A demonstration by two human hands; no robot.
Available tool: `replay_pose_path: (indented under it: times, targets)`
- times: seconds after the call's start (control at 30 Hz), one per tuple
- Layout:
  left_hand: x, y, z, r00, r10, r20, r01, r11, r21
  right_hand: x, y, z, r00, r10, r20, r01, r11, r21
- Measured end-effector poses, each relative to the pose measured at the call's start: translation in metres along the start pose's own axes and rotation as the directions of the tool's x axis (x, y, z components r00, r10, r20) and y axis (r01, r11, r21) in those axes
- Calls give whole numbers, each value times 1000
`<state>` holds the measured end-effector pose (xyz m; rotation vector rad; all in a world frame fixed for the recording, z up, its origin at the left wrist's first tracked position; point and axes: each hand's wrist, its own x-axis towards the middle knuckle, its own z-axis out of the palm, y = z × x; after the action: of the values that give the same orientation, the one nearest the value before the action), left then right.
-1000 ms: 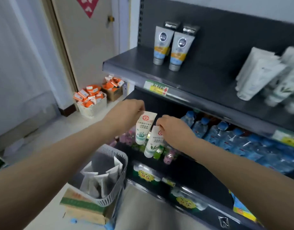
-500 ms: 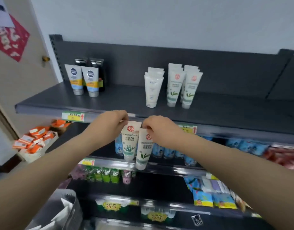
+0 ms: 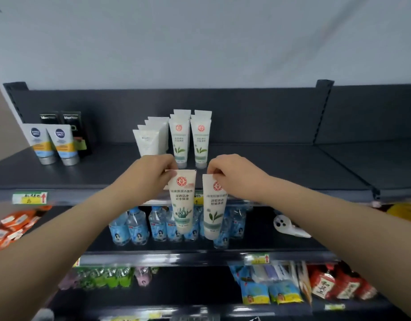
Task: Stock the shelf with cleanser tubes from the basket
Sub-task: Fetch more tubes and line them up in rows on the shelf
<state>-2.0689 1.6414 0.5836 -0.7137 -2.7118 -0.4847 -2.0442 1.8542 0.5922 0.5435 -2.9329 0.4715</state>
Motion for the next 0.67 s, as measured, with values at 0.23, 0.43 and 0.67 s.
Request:
replay_pose_path:
  times: [0.23, 0.43, 0.67]
  targets:
    - [32, 12, -8, 999, 44, -9, -44, 999, 11, 15, 21, -34, 997, -12, -77, 16, 999, 42]
    - [60, 2, -23, 998, 57, -29, -56, 998, 20, 47, 21, -58, 988, -12, -157, 17, 999, 29]
    - [99, -26, -31, 999, 39, -32, -40, 999, -13, 93, 26, -62, 985, 1, -172, -8, 999, -36]
